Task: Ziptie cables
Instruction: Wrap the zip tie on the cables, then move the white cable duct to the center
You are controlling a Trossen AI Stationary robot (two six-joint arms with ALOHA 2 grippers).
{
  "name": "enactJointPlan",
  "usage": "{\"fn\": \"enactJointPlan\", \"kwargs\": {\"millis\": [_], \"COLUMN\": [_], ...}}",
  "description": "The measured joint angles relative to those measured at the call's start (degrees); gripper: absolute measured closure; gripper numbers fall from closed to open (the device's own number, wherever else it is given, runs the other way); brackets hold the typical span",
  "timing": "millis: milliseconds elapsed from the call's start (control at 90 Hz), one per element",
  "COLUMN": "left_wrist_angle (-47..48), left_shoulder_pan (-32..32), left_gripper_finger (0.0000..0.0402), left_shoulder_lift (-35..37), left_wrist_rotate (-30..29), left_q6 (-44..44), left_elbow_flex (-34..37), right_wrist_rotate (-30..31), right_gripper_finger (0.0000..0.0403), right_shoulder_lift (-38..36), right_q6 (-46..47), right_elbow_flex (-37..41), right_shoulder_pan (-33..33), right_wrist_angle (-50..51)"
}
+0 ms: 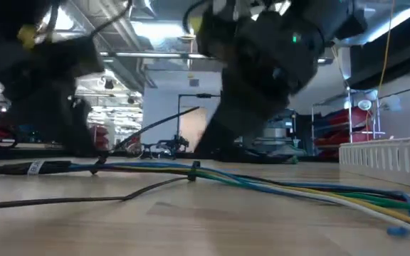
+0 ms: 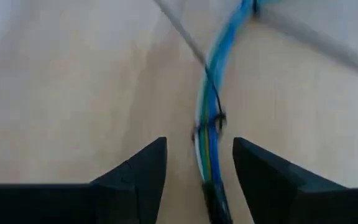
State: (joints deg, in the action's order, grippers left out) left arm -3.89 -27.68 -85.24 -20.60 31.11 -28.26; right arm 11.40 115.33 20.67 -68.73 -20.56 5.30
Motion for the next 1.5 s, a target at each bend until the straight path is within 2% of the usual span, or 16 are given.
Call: {"fn": "enactJointPlan", "kwargs": {"millis": [144, 222, 322, 422, 556, 700, 800, 889, 1000, 1144, 1356, 1500], "left_wrist_angle": [-0.77, -0.63, 1.23, 3.4, 8.62, 14.34, 15.54, 15.22, 14.42, 13.94, 13.79, 13.76], "left_shoulder_pan": [-1.07, -2.82, -6.57, -8.83, -9.2, -7.45, -5.89, -4.61, -2.96, -1.38, -0.81, -0.83], "left_gripper_finger": [0.0233, 0.0233, 0.0233, 0.0233, 0.0233, 0.0233, 0.0233, 0.0233, 0.0233, 0.0233, 0.0233, 0.0233], "left_shoulder_lift": [-3.93, -4.22, -1.97, 1.9, 8.15, 12.79, 14.89, 15.6, 15.82, 15.81, 15.81, 15.81], "left_wrist_rotate": [1.37, 3.5, 7.07, 7.77, 5.03, 2.58, 2.44, 2.23, 1.99, 1.92, 1.78, 1.77], "left_q6": [1.98, 5.02, 9.39, 11.42, 11.49, 10.89, 10.61, 10.41, 10.35, 10.29, 11.9, 11.98], "left_elbow_flex": [-0.31, -0.4, -0.36, -0.14, -0.91, -0.86, -0.9, -0.93, -0.95, -0.97, -0.97, -0.97], "right_wrist_rotate": [0.29, -1.98, -5.13, -5.81, -3.61, 3.2, 8.99, 12.87, 12.52, 7.89, -0.63, -2.99], "right_gripper_finger": [0.026, 0.026, 0.026, 0.026, 0.026, 0.026, 0.026, 0.026, 0.026, 0.026, 0.026, 0.026], "right_shoulder_lift": [3.27, 4.56, 5.55, 5.53, 2.03, -5.16, -12.3, -18.4, -24.21, -27.76, -27.69, -27.72], "right_q6": [0.54, 1.16, -0.37, -3.04, -4.63, -3.56, 4.16, 15.1, 31.09, 46.6, 51.94, 55.19], "right_elbow_flex": [0.01, -0.11, -1.04, -3.09, -7.01, -11.59, -12.02, -9.42, -3.7, 3.92, 13.82, 15.84], "right_shoulder_pan": [-0.04, -0.04, 0.0, -0.41, -0.08, 0.39, -1.25, -3.31, -4.99, -5.27, -2.98, -1.81], "right_wrist_angle": [-1.95, -5.79, -8.87, -6.95, 1.46, 22.32, 38.37, 49.27, 55.58, 55.34, 42.1, 40.98]}}
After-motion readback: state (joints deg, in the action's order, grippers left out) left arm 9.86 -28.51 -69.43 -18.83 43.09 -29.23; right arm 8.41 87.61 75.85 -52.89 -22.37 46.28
